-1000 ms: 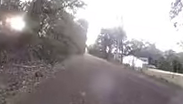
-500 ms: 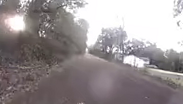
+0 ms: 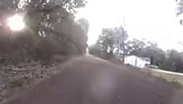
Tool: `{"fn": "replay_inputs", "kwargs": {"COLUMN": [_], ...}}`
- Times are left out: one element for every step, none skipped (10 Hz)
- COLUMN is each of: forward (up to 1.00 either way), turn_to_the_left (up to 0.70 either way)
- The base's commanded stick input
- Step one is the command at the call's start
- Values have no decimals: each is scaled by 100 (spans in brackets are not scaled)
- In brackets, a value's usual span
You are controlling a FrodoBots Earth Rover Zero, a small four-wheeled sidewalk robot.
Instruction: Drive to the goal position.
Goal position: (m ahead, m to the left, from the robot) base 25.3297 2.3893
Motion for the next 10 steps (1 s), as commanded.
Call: {"fn": "replay_inputs", "kwargs": {"forward": [70, 70, 70, 70, 70, 70, 70, 70, 70, 70], "turn_to_the_left": [1, 1, 1, 1, 1, 1, 1, 1, 1, 1]}}
